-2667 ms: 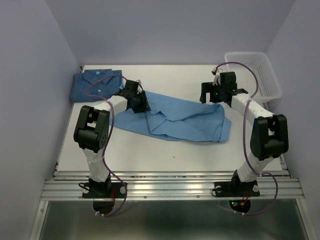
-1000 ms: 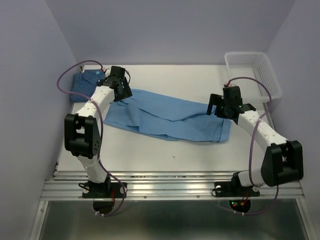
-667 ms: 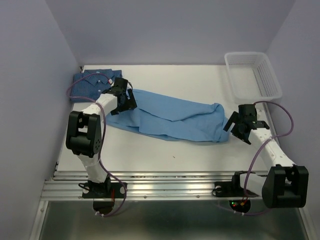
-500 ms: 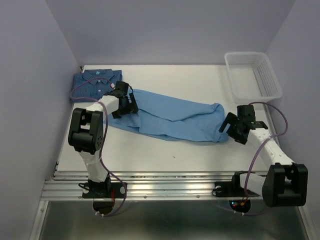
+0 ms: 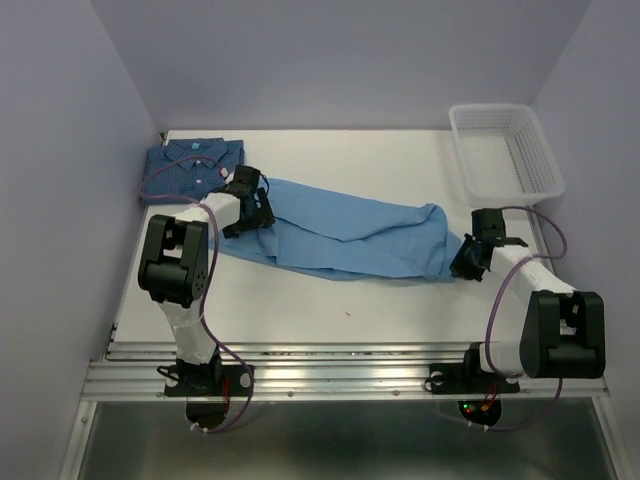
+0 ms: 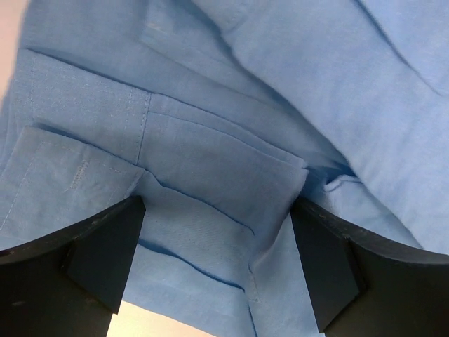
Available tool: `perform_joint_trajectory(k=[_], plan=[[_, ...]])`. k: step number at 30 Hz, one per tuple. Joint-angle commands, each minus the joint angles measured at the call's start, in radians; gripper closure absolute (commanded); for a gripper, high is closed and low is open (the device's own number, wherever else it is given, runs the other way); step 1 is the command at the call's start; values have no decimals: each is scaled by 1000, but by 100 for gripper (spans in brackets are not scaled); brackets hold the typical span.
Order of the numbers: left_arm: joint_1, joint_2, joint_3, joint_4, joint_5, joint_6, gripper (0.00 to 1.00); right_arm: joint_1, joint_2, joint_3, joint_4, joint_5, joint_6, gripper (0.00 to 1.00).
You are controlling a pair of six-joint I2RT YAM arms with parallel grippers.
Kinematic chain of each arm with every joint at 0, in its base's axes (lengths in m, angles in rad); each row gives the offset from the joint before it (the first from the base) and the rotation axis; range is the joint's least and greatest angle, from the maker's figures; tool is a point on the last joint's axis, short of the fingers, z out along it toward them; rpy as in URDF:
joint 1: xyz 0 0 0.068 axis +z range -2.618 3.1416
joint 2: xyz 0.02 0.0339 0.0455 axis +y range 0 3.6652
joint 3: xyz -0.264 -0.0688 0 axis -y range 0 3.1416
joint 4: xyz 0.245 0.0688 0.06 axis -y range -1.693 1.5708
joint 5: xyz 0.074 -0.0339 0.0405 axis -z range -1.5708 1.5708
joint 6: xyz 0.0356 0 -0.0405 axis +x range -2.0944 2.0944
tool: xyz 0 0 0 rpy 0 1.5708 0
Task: Fold and stack the long sleeve shirts
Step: Fold the shirt
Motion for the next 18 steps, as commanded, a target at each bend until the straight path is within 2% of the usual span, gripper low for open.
perform_joint_trajectory(k=[1, 6, 10, 13, 14, 15, 16, 17, 18], plan=[[12, -21, -26, -120, -169, -27, 1, -69, -16, 75, -7, 97, -36, 99], [23, -58, -11, -188, -239, -68, 1, -87, 1, 158, -60, 251, -64, 99], [23, -84, -17, -182, -151, -64, 1, -87, 54, 167, -35, 197, -89, 99], [23, -112, -45, -186, -144, -72, 1, -87, 77, 168, -37, 167, -96, 98], [23, -119, -51, -191, -147, -75, 1, -87, 77, 170, -38, 165, -98, 91], [23, -131, -51, -198, -157, -82, 1, -87, 77, 173, -40, 164, -100, 75], [23, -138, -39, -217, -161, -84, 1, -87, 74, 171, -41, 157, -103, 73], [23, -147, -28, -223, -163, -84, 1, -87, 70, 177, -43, 151, -113, 67], [23, -165, -1, -228, -163, -84, 1, -87, 55, 182, -40, 113, -124, 44]])
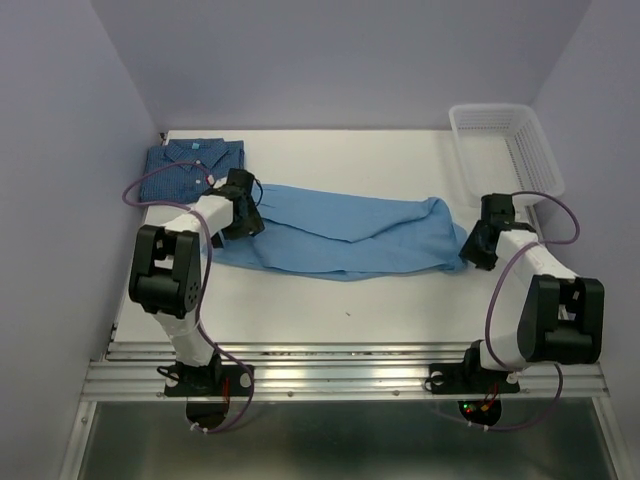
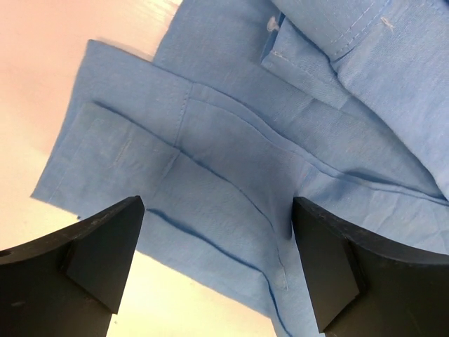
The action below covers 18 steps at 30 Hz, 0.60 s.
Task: Fold and stack the long sleeve shirts
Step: Fold the shirt
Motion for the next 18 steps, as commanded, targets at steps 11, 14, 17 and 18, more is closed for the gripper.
perform_joint_trajectory(k=[11, 14, 17, 18], plan=[[-14, -92, 290, 47, 148, 54, 1, 171, -59, 219, 218, -258, -91, 0], [-22, 58, 424, 40, 168, 73, 1, 226, 87, 341, 303, -332, -81, 0], [-24, 150, 539, 38, 192, 88, 1, 266, 249, 479, 349, -355, -108, 0], [-24, 208, 563, 38, 206, 99, 1, 279, 291, 515, 349, -364, -106, 0]])
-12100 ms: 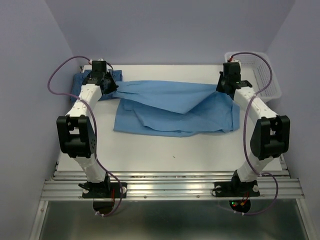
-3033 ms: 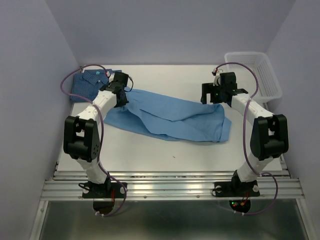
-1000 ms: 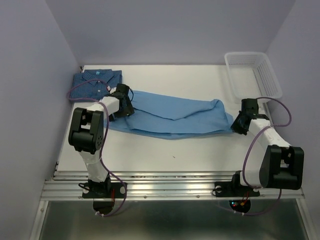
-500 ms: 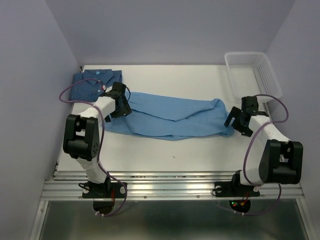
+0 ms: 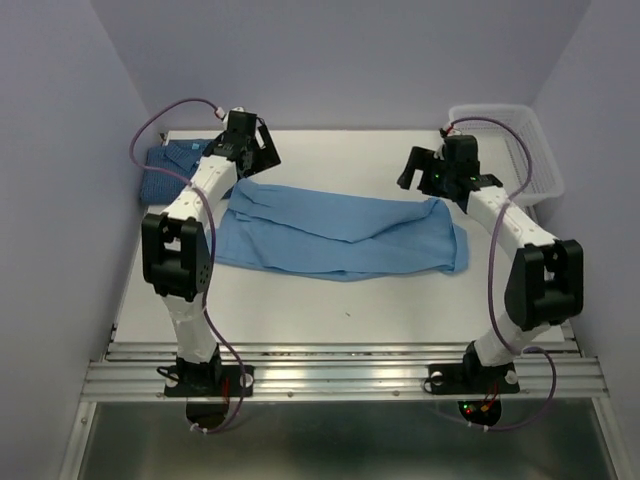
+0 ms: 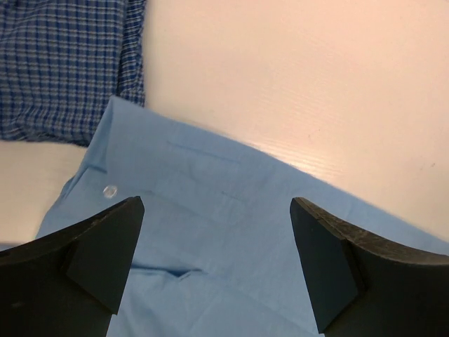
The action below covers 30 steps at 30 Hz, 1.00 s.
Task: Fold and stack the long sleeve shirts
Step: Fold the shirt
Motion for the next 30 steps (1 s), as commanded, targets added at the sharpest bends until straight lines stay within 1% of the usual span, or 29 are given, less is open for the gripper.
perform_joint_trajectory(k=[1, 2, 4, 7, 11, 13, 15, 18, 20, 21, 22, 25, 27, 28, 29, 30], plan=[[-4, 136, 125, -9, 65, 50, 1, 39, 178, 185, 100, -64, -17, 0], [-4, 186, 151, -12, 82, 54, 1, 39, 250, 212, 94, -68, -14, 0], [-4, 230, 203, -13, 100, 67, 1, 39, 312, 283, 61, -53, 9, 0], [-2, 293, 234, -28, 102, 71, 1, 39, 396, 318, 31, -38, 14, 0], [7, 331, 202, -32, 51, 71, 1, 39, 435, 290, -22, 60, 32, 0], [10, 340, 177, -41, -1, 59, 1, 39, 433, 241, -39, 148, 38, 0], [12, 348, 144, -59, -76, 56, 1, 30, 430, 206, -41, 163, 35, 0], [13, 333, 76, -67, -68, 61, 1, 30, 453, 167, -49, 157, 37, 0], [13, 298, -23, -44, -64, 50, 1, 30, 482, 161, -61, 128, 26, 0], [13, 250, -60, -33, -62, 44, 1, 30, 494, 166, -67, 111, 26, 0], [13, 224, -138, -10, -62, 32, 1, 30, 505, 172, -67, 110, 25, 0], [15, 121, -265, 10, -70, -8, 1, 30, 545, 187, -46, 30, 26, 0], [13, 63, -324, 13, -46, -27, 1, 30, 577, 230, -27, -1, 22, 0], [13, 44, -358, 13, -38, -39, 1, 41, 624, 258, -26, -25, 17, 0], [12, 26, -428, 16, -29, -65, 1, 41, 655, 297, -48, -34, 9, 0], [3, -12, -465, 16, -13, -79, 1, 53, 719, 389, -61, -54, 8, 0]])
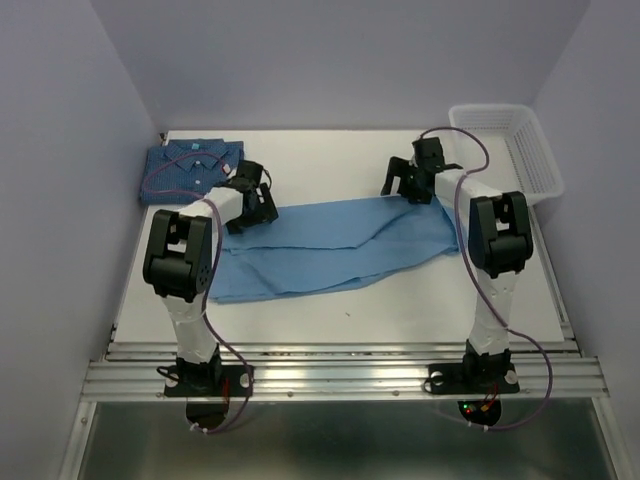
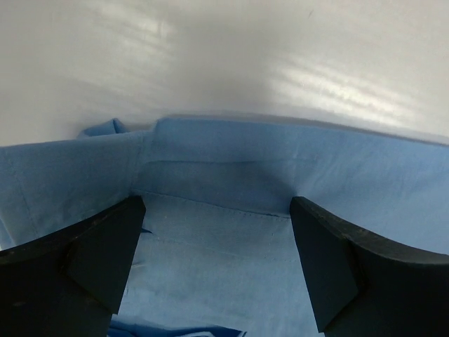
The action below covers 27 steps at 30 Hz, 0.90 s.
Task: Fold and stack the long sleeve shirts
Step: Fold the shirt
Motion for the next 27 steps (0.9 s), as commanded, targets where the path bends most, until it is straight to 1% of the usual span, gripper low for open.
perform_joint_trajectory(k=[1, 2, 3, 4, 5, 6, 7, 8, 9, 10, 12, 14, 15, 16, 17, 18, 20, 24, 25, 26, 27], plan=[[-4, -105, -211, -60, 22, -97, 1, 33, 226, 155, -71, -93, -26, 0], [-13, -131, -256, -53, 33, -97, 1, 45, 260, 204, -78, -103, -29, 0], [-38, -180, -291, -52, 52, -132, 1, 59, 297, 324, -90, -100, -29, 0], [-53, -202, -360, -52, 65, -149, 1, 73, 379, 400, -129, -93, -32, 0], [-74, -228, -389, -50, 80, -167, 1, 93, 427, 482, -154, -99, -34, 0], [-129, -272, -413, -49, 120, -199, 1, 102, 478, 650, -179, -122, -26, 0], [-162, -288, -433, -49, 141, -220, 1, 102, 524, 720, -193, -141, -16, 0], [-199, -317, -466, -49, 207, -261, 1, 114, 603, 771, -188, -161, 6, 0], [-237, -328, -479, -43, 243, -261, 1, 127, 636, 808, -178, -182, 21, 0], [-318, -334, -503, -18, 281, -278, 1, 127, 664, 862, -167, -232, 46, 0], [-389, -351, -514, -18, 358, -287, 1, 145, 713, 894, -158, -300, 57, 0], [-458, -371, -522, -36, 393, -315, 1, 154, 709, 895, -138, -310, 46, 0], [-476, -403, -520, -36, 448, -318, 1, 164, 681, 885, -127, -320, 34, 0], [-521, -423, -507, -26, 473, -319, 1, 164, 666, 878, -107, -326, 24, 0], [-542, -444, -490, -18, 494, -310, 1, 164, 649, 871, -99, -334, 9, 0], [-564, -475, -471, -14, 537, -295, 1, 164, 632, 871, -93, -346, 3, 0], [-604, -489, -406, -30, 571, -229, 1, 164, 574, 871, -78, -356, -17, 0], [-612, -529, -324, -95, 560, -140, 1, 164, 433, 861, -75, -373, -100, 0], [-612, -533, -310, -101, 548, -126, 1, 164, 396, 830, -76, -373, -112, 0], [-612, -539, -278, -113, 530, -117, 1, 164, 315, 806, -76, -368, -120, 0], [-609, -541, -241, -122, 489, -93, 1, 164, 270, 734, -73, -360, -137, 0]])
